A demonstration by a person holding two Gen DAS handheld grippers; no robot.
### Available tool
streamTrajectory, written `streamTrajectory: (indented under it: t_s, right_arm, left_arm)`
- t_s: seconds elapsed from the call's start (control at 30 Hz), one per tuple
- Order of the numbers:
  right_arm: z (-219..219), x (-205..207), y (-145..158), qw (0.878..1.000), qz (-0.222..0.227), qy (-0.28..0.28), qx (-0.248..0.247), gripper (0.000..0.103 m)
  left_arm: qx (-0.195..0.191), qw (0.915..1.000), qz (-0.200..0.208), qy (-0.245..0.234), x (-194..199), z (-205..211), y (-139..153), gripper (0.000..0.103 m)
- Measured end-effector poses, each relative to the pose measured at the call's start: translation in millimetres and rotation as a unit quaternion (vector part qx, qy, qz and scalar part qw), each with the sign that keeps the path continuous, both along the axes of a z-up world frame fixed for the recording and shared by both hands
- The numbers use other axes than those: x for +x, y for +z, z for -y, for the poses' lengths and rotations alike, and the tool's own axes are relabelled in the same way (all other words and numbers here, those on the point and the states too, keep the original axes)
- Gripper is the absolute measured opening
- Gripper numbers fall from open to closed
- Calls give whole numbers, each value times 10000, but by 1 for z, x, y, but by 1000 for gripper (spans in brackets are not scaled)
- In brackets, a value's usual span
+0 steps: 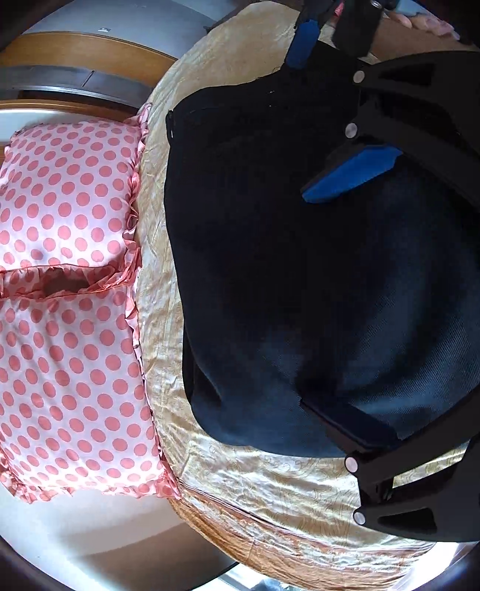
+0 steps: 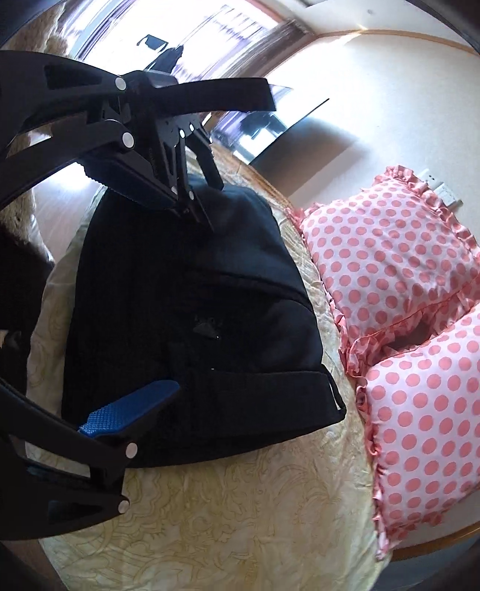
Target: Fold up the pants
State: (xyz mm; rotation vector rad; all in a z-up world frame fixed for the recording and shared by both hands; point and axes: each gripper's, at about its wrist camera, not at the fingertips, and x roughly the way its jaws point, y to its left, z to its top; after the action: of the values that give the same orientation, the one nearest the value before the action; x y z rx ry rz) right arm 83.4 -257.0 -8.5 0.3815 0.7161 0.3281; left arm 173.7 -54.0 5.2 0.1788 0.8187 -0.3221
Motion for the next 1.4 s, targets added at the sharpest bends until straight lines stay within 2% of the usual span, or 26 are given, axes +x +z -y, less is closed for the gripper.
streamTrajectory:
  t_s: [0.13, 0.37, 0.47, 0.57, 0.63, 0.7, 0.73, 0.83, 0.93, 1.0, 1.07, 1.17, 1.27, 1.4]
  right_arm:
    - [-20, -3, 1, 9969, 142, -87, -774, 102]
    - [-15, -13, 10, 9952, 244, -227, -915, 102]
    - [-19, -21, 16, 9931, 364, -286, -1074, 102]
    - [-27, -24, 13, 9905, 321, -287, -1309, 102]
    - [-31, -19, 1, 9872, 176, -298, -1559, 102]
    - [-39, -20, -8, 9782, 375, -321, -2016, 102]
    - [-41, -22, -11, 9769, 437, -337, -2066, 102]
    - [-38, -24, -9, 9784, 452, -287, -1997, 102]
    - [-20, -29, 9, 9860, 671, -225, -1513, 102]
    - [-9, -25, 25, 9857, 911, -320, -1384, 102]
    - [-6, -10, 35, 9840, 942, -344, -1472, 102]
    - [-14, 27, 36, 9761, 733, -409, -2003, 102]
    - [-18, 55, 25, 9797, 335, -304, -1951, 102]
    - [-26, 79, -3, 9779, -274, -105, -2068, 102]
  left_arm:
    - [64, 9999, 110, -8, -4, 1, -1, 101]
    - [-288, 9994, 21, 179, -21, -17, 8, 101]
    - [-305, 9993, 93, 219, -34, -21, 11, 101]
    - [-89, 9995, 239, 195, -44, -17, 9, 101]
    - [23, 9997, 141, 199, -40, -14, 0, 101]
    - [-239, 9993, -152, 251, -30, -19, -12, 101]
    - [-266, 9993, -80, 254, -30, -20, -14, 101]
    - [-180, 9997, -19, 187, -33, -18, -13, 101]
    - [-621, 9980, -116, -43, -30, -32, 8, 101]
    - [-765, 9968, 250, -1, -30, -41, 30, 101]
    - [-678, 9961, 566, -24, -21, -39, 46, 101]
    - [-339, 9976, 597, 69, 3, -24, 47, 101]
    - [-98, 9989, 420, 192, 22, -13, 37, 101]
    - [128, 9993, -99, 336, 46, -9, 10, 101]
